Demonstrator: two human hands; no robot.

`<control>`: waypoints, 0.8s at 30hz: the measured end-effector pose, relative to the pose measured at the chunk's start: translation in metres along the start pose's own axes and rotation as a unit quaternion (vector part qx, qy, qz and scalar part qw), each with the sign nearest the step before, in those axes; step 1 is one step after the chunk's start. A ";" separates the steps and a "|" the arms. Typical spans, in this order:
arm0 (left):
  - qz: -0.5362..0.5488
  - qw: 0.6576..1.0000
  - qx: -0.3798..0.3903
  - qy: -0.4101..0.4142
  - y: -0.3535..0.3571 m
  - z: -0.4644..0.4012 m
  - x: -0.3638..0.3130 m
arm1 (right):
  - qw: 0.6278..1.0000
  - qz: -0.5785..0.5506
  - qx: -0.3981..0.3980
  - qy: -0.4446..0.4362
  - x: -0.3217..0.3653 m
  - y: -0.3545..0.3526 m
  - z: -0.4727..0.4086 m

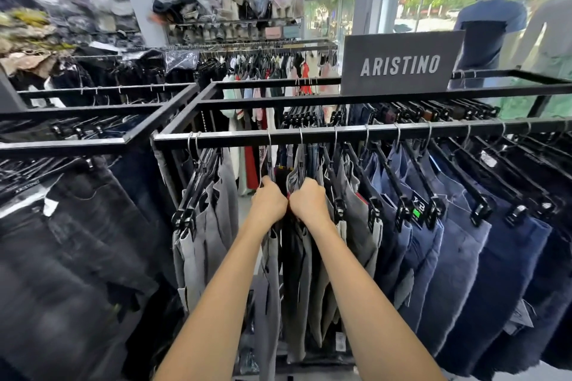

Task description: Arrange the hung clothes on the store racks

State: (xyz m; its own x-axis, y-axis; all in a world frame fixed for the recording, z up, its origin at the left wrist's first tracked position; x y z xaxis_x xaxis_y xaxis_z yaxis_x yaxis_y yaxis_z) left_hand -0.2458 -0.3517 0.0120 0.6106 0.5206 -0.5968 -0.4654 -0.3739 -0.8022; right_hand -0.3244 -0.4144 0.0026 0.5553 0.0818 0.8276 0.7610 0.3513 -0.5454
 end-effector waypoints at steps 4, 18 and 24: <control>0.004 1.000 -0.001 -0.003 0.003 -0.004 0.006 | 1.000 0.006 0.000 -0.008 -0.004 0.001 -0.006; 0.008 0.990 -0.135 0.047 -0.015 0.000 0.007 | 0.998 0.053 0.003 -0.035 -0.005 -0.006 -0.018; 0.024 0.948 -0.294 0.120 -0.119 0.005 0.041 | 0.984 0.079 -0.132 -0.095 0.041 -0.014 0.012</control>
State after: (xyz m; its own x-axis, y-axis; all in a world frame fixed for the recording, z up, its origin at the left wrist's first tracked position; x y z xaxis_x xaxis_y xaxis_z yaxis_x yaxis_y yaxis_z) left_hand -0.1687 -0.2823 0.0827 0.7595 0.3287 -0.5613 -0.1017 -0.7923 -0.6016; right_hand -0.3165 -0.4050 0.0457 0.6205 0.2969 0.7258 0.7446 0.0674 -0.6641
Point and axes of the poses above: each hand's wrist, its own z-axis away from the middle knuckle, its own y-axis out of the palm, x = y × z, the point moved 4 cm from there along -z, towards the middle knuckle, and after that the axes turned 6 degrees about y, right-handed, at the moved point
